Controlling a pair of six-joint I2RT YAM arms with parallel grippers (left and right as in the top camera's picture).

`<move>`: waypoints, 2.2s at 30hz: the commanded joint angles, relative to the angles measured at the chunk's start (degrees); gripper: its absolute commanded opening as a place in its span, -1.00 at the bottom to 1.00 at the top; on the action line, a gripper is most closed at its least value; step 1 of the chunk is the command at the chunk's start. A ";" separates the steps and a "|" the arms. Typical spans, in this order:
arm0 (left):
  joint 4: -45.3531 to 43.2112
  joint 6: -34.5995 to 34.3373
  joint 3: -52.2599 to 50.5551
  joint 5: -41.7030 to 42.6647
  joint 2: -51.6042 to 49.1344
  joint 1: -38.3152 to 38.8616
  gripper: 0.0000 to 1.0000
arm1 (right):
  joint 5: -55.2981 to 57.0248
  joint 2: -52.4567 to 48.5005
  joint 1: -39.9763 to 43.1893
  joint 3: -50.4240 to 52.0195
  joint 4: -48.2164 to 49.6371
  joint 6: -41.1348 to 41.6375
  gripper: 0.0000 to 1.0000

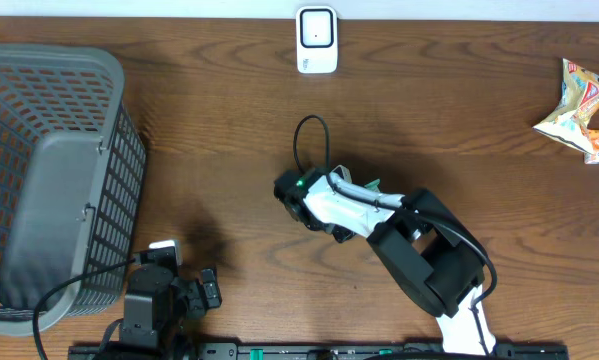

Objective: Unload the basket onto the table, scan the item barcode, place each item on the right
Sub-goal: 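Grasp the mint-green pack with the right gripper and lift it, then carry the mint-green pack up and hold it under the scanner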

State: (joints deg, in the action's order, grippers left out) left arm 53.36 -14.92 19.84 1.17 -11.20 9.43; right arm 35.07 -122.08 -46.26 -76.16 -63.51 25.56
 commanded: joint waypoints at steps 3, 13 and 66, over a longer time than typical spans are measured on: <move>0.13 0.70 0.26 -0.26 0.09 -0.26 0.95 | -33.68 2.67 2.38 -7.08 -3.23 -20.48 -0.98; 0.15 0.70 0.26 -0.26 0.09 -0.26 0.95 | -83.27 8.76 14.84 -7.91 -10.25 -60.33 -0.98; 0.15 0.70 0.26 -0.26 0.09 -0.26 0.95 | -82.73 8.61 18.95 -12.17 0.26 -70.05 -0.98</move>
State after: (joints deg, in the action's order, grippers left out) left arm 53.36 -14.92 19.84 1.17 -11.20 9.43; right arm -60.34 -113.97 -28.08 -84.84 -66.67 -63.51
